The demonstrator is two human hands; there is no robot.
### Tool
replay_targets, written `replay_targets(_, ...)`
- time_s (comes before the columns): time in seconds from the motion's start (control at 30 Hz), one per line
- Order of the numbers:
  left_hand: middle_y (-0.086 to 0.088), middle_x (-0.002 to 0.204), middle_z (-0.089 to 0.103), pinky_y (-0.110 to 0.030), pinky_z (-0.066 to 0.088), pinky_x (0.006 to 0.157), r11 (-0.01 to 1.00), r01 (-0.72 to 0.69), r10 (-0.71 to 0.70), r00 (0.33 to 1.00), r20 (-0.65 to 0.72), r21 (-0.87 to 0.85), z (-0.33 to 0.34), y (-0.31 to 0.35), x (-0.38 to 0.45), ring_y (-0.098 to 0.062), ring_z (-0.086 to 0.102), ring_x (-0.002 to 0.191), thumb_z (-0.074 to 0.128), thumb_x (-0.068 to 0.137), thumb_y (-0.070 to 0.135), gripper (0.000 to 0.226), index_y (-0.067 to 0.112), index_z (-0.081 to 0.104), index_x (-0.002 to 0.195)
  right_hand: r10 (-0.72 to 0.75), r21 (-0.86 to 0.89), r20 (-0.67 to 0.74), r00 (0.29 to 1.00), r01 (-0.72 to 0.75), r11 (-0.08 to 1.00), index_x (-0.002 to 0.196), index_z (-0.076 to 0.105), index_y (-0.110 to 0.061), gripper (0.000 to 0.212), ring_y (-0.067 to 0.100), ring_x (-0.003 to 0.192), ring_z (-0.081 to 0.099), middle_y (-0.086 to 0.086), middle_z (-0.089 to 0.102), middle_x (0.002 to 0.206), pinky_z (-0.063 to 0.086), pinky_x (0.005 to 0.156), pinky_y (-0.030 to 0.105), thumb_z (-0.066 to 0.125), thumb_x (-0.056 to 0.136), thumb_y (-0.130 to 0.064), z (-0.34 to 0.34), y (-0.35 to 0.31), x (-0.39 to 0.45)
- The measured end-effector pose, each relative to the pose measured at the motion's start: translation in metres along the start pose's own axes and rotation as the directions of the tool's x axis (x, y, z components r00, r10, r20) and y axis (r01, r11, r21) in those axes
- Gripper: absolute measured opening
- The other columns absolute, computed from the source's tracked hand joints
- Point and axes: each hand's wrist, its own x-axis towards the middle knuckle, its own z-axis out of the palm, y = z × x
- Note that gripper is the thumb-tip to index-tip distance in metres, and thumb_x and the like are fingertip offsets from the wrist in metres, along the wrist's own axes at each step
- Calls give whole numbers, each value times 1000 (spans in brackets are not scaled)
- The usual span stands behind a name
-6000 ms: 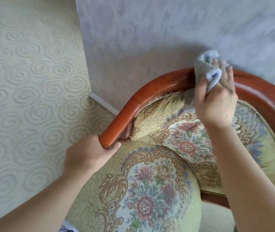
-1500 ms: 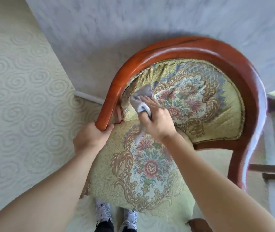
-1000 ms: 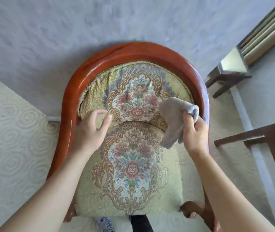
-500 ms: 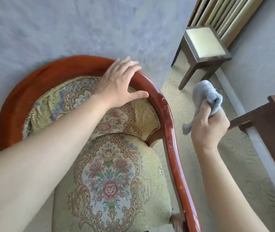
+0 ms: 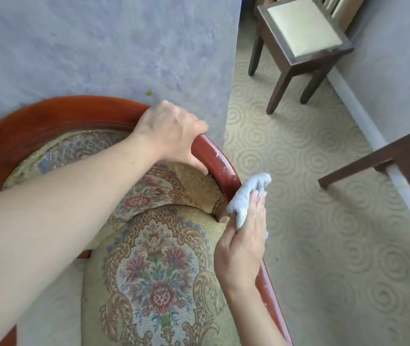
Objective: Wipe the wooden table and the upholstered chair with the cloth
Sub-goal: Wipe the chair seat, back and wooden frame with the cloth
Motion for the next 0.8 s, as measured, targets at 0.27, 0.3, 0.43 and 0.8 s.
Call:
replay_targets(0.27, -7, 66, 69, -32, 47, 59, 996, -93, 87, 975, -204, -19, 5, 2, -6, -30, 68, 62, 65, 59, 84, 71, 13, 64, 69, 26, -8, -7, 1000, -26, 1000, 153, 19, 1, 65, 30, 152, 5, 13, 9, 161, 3, 124, 45, 30, 97, -29, 48, -33, 18)
replay_targets(0.3, -8, 65, 68, -32, 47, 59, 996, -89, 82, 976, -203, -27, 5, 2, -7, -30, 67, 61, 65, 65, 77, 65, 13, 64, 68, -1, 4, -12, 1000, 1, 1000, 153, 21, 2, 65, 32, 152, 6, 14, 11, 161, 3, 124, 46, 31, 96, -28, 51, -40, 25)
replay_targets(0.43, -10, 66, 67, -33, 45, 57, 994, -97, 82, 969, -234, -52, 7, -2, -7, -32, 66, 59, 56, 83, 23, 20, 11, 63, 70, -217, -33, 19, 976, 217, 976, 149, 31, 5, 69, 37, 150, 17, 24, 26, 158, 10, 124, 48, 38, 82, -9, 55, -64, 54)
replay_targets(0.8, 0, 76, 68, -31, 41, 63, 991, -95, 67, 962, -264, -94, 11, -2, -6, -26, 67, 74, 35, 49, 102, 79, 26, 44, 71, -71, -358, -100, 992, 31, 933, 146, 36, 8, 76, 40, 144, 31, 27, 35, 152, 33, 115, 53, 42, 72, 23, 25, 15, -26)
